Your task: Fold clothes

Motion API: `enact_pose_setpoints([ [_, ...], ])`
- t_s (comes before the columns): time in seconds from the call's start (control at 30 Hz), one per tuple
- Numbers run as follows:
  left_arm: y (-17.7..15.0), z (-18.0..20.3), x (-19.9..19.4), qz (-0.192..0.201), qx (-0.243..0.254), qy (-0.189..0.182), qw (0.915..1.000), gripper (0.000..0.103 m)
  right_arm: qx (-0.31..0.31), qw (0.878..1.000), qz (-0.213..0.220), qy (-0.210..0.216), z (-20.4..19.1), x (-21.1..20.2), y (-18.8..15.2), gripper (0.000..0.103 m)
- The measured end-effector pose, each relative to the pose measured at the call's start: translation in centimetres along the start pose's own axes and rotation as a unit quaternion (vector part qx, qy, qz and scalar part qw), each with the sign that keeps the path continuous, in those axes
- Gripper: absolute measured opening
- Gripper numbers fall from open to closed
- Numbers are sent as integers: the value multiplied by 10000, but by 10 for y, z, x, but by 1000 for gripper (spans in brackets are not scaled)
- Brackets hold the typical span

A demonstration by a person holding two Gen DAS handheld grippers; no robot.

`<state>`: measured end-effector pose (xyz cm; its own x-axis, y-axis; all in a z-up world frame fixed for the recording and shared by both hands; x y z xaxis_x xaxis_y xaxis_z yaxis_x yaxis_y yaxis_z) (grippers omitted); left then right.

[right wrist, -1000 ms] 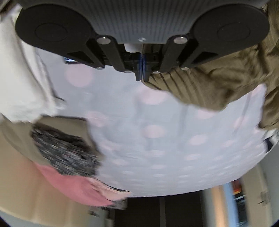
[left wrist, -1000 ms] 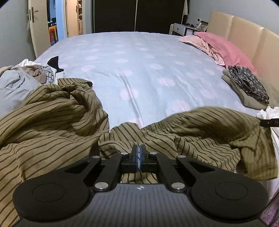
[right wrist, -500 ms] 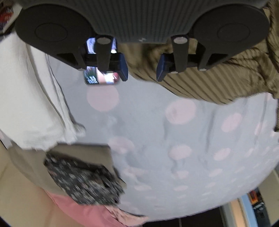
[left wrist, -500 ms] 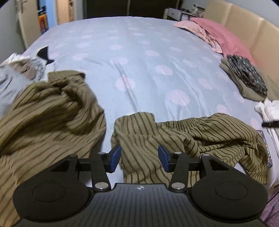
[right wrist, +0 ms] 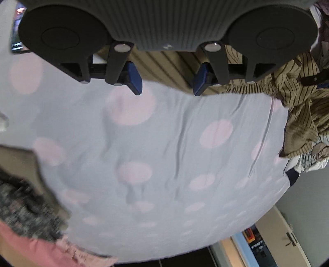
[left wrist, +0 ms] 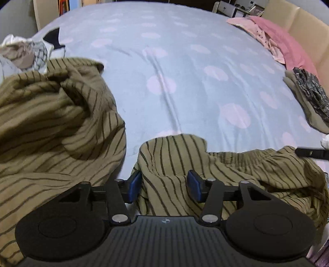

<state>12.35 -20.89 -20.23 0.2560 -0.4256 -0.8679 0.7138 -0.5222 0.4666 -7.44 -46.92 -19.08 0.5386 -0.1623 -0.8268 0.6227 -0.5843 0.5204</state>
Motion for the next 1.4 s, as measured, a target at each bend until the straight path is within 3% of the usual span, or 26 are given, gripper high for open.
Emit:
enact_pose_setpoints([
  [0.1, -4, -2, 4, -67, -3, -12, 10000, 15, -120, 9996, -272, 5, -7, 14, -12, 49],
  [0.17, -4, -3, 1, 5, 1, -13, 10000, 7, -263, 9992, -268, -100, -9, 13, -16, 24],
  [0.27, 1, -3, -13, 249, -24, -50, 9997, 2, -240, 9994, -4, -237, -6, -1, -13, 5],
  [0.5, 24, 3, -79, 1153, 73, -328, 9928, 1, 187, 9889, 1335, -627, 16, -72, 18, 3],
  [0.6, 24, 5, -99, 1261, 198, -385, 9911, 1, 133, 9846, 1622, -645, 18, -95, 23, 3],
  [0.77, -9, 2, -88, 574, 558, -103, 9967, 1, -94, 9910, 1055, -813, 19, -91, -2, 3],
  [0.97, -67, -2, -54, -354, 833, 93, 9959, 1, -264, 9951, 315, -902, 24, -71, -44, 3],
  [1.13, -79, 0, -44, -531, 971, 167, 9937, 1, -387, 9947, -166, -936, 27, -58, -75, 4],
  [1.17, -78, 1, -47, -493, 1013, 177, 9935, 5, -412, 9944, -262, -942, 28, -56, -81, 7],
  [1.23, -78, 5, -54, -394, 1147, 185, 9924, 23, -426, 9946, -178, -927, 26, -63, -80, 10],
  [1.3, -77, 10, -63, -238, 1295, 131, 9912, 48, -485, 9948, 0, -894, 21, -73, -77, 24],
  [1.33, -76, 12, -67, -141, 1361, 99, 9905, 50, -532, 9947, 109, -872, 18, -77, -75, 34],
  [1.4, -73, 18, -78, 82, 1488, 26, 9888, 51, -673, 9939, 404, -779, 9, -87, -69, 35],
])
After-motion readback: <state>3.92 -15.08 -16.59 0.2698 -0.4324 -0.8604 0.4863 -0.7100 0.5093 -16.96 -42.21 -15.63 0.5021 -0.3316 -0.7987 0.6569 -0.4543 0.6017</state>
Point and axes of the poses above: each gripper's, at about its wrist camera, not at the fingertips, and x roughly the way its jaws point, z to its right, y to its top, the point moved 7 cm from there along x, roughly the way its jaws point, and after that the axes turned 4 degrees about -x, right-handed, at the moved point
